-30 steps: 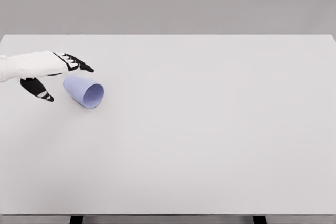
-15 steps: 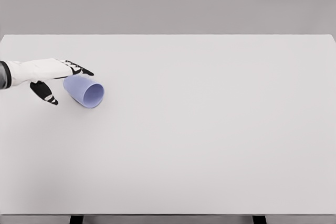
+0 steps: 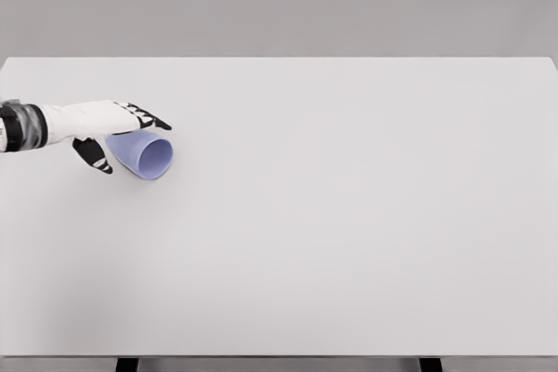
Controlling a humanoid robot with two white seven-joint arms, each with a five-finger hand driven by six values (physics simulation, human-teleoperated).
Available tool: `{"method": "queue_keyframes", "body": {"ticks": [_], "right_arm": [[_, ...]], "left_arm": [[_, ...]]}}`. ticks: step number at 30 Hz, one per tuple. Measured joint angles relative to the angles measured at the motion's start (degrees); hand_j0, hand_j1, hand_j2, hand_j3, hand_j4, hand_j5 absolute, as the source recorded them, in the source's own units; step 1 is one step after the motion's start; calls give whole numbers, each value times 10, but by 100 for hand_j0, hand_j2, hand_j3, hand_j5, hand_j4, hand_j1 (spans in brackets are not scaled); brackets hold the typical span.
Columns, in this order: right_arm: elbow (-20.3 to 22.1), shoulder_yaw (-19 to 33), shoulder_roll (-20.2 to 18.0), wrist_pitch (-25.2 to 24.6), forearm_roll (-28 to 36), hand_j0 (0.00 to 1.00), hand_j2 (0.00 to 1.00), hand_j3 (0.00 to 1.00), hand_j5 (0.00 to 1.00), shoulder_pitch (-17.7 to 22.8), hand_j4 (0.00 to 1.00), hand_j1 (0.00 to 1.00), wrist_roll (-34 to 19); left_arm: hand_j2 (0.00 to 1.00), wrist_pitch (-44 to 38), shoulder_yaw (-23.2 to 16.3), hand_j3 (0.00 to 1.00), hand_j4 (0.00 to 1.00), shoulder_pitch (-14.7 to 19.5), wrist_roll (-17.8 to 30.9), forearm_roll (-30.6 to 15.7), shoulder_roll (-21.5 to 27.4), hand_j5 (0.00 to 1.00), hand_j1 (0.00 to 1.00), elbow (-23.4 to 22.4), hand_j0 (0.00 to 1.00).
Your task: Flip the cup with left arm and place it on the table
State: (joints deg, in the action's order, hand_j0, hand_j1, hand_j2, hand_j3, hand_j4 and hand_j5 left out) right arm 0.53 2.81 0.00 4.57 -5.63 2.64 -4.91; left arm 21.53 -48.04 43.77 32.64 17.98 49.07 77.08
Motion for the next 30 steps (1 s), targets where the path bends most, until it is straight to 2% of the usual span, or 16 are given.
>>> {"method": "queue_keyframes", "body": {"ticks": [7,14,21,26,30], "right_arm": [[0,0,0,0,0,100,100,100,100,0,100,100,0],[0,0,0,0,0,100,100,100,100,0,100,100,0],[0,0,0,0,0,100,100,100,100,0,100,100,0],[0,0,0,0,0,100,100,100,100,1,100,100,0],[0,0,0,0,0,100,100,100,100,0,100,100,0]], "left_arm": [[100,16,-1,100,100,1,0,19,-20,100,100,-29,100],[100,21,-3,100,100,1,0,25,-30,100,100,-35,100],[92,21,-3,92,92,1,0,26,-35,92,92,-35,92],[83,21,-6,83,83,1,0,26,-38,83,83,-35,83],[60,25,-8,60,60,1,0,25,-39,60,60,-35,60]]}}
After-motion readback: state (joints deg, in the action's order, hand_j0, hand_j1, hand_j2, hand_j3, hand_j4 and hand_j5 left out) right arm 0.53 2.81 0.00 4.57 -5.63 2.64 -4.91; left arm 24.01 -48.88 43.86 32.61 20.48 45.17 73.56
